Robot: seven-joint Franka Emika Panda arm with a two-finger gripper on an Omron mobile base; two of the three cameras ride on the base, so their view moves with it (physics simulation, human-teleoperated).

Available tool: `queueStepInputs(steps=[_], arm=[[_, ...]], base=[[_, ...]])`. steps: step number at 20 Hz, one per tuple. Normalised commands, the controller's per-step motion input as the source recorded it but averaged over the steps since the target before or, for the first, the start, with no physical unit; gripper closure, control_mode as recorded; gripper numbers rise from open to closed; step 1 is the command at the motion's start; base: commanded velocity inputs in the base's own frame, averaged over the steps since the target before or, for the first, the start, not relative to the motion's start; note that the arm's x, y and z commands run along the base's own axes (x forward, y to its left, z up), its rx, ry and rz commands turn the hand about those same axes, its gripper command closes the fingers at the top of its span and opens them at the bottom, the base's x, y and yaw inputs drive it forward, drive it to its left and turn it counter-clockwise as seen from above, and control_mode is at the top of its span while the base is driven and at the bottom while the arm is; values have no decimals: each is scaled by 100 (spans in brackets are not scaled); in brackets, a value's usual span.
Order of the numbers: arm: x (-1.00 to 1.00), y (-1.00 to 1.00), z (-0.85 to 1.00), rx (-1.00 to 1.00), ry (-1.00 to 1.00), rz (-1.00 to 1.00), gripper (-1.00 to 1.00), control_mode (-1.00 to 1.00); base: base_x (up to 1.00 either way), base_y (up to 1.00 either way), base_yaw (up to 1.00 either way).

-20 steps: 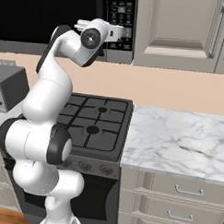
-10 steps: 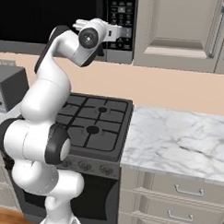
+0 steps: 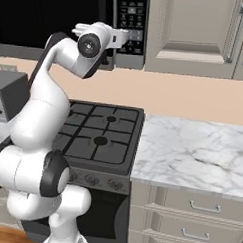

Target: The microwave is finished heating the shrimp and tomato. Take the bowl containing the food and place it on the dining counter.

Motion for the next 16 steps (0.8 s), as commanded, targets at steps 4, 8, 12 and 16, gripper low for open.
queueStepInputs(steps=[4, 8, 12, 16], arm=[[-100, 0, 53, 0, 0, -2, 100, -100], [-100, 0, 58, 0, 0, -5, 100, -100], [-100, 0, 57, 0, 0, -9, 100, -100], [-100, 0, 59, 0, 0, -13, 100, -100]], base=[[0, 0, 0], [0, 0, 0], [0, 0, 0], [0, 0, 0]])
